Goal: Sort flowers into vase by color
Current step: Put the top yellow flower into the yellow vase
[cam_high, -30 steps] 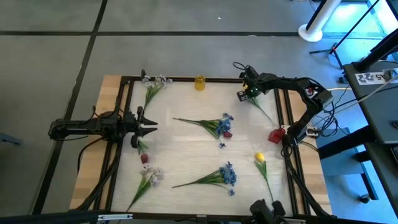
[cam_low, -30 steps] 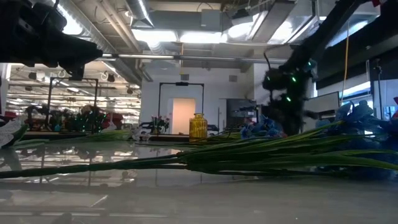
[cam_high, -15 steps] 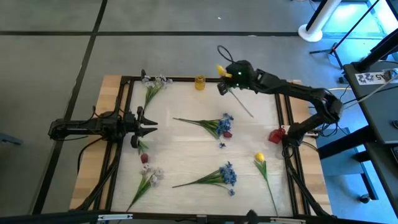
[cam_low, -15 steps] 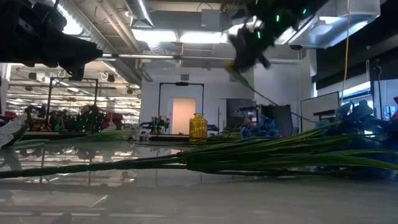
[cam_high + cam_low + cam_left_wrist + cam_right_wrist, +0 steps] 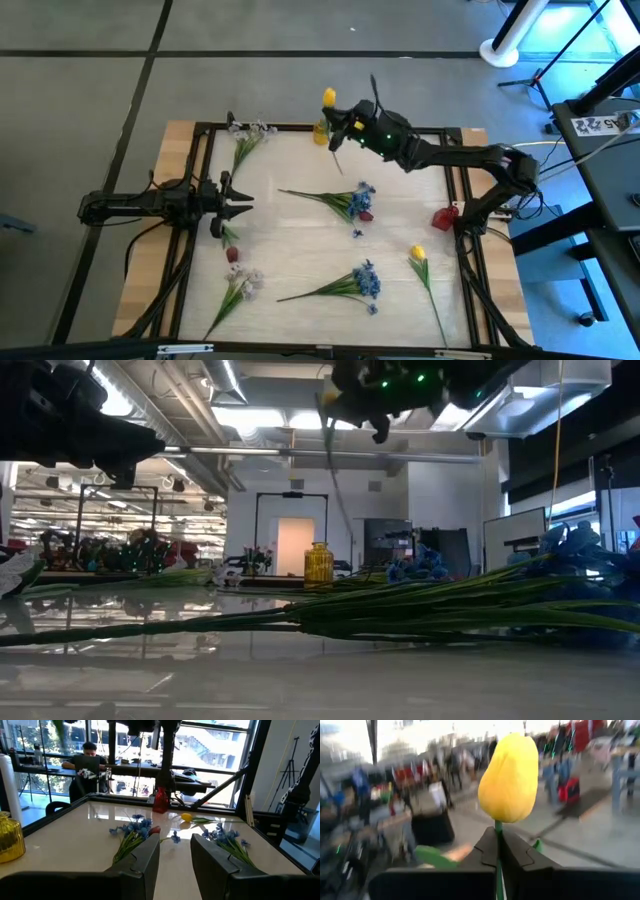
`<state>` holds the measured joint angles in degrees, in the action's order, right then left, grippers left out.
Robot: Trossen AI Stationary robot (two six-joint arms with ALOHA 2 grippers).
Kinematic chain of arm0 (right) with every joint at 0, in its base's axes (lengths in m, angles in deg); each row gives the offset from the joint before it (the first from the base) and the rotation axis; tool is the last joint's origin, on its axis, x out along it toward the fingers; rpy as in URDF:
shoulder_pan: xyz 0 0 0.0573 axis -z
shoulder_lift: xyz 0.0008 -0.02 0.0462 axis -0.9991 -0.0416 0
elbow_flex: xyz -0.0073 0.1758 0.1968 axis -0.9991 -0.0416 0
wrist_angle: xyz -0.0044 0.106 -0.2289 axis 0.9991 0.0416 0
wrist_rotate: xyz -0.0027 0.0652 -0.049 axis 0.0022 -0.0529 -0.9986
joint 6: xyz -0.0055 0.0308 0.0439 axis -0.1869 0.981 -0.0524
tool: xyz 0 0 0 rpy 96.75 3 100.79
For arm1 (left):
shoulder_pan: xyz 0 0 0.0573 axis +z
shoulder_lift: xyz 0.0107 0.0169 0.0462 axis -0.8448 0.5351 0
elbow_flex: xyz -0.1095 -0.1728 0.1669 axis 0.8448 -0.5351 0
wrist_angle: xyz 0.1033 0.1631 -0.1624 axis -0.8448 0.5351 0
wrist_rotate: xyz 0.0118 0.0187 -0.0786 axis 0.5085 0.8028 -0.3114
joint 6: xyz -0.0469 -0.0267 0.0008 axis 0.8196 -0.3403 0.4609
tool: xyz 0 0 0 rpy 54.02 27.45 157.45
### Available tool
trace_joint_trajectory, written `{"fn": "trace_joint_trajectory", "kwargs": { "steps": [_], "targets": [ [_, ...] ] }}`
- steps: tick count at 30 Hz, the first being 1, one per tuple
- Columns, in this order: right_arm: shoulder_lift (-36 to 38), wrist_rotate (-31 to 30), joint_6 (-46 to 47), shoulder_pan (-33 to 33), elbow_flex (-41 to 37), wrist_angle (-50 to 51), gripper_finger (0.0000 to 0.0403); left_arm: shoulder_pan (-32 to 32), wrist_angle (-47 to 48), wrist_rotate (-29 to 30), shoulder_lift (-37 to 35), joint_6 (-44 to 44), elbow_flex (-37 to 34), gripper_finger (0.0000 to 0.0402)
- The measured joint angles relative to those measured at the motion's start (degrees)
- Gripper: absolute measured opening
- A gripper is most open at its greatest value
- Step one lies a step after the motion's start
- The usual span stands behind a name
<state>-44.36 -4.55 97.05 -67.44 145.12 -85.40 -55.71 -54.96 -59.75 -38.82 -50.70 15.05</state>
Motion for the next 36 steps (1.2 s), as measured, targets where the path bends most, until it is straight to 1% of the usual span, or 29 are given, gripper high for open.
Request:
{"fn": "trace_joint_trajectory", "kwargs": {
  "steps": [6,9,12,16,21,26,33,36],
  "targets": [
    [-8.4,-1.0,-0.1,3.7,0.4,-22.2,0.0002,0.0,0.0,0.0,0.0,0.0,0.0,0.0108],
    [-12.1,-2.3,-0.1,6.1,2.4,-28.6,0.0002,0.0,0.0,0.0,0.0,0.0,0.0,0.0108],
    [-15.1,-2.6,-0.2,7.7,5.3,-32.0,0.0002,0.0,0.0,0.0,0.0,0.0,0.0,0.0108],
    [-15.8,-2.7,-0.2,9.3,9.0,-28.9,0.0002,0.0,0.0,0.0,0.0,0.0,0.0,0.0108],
    [-16.1,-3.3,-1.5,10.6,10.5,-25.5,0.0001,0.0,0.0,0.0,0.0,0.0,0.0,0.0108],
    [-16.1,-5.1,-1.8,11.0,10.5,-22.7,0.0001,0.0,0.0,0.0,0.0,0.0,0.0,0.0108],
    [-16.1,-5.3,-1.8,10.9,10.5,-22.3,0.0001,0.0,0.0,0.0,0.0,0.0,0.0,0.0108],
    [-16.0,-5.5,-1.8,10.9,10.5,-20.6,0.0001,0.0,0.0,0.0,0.0,0.0,0.0,0.0108]
  ]
}}
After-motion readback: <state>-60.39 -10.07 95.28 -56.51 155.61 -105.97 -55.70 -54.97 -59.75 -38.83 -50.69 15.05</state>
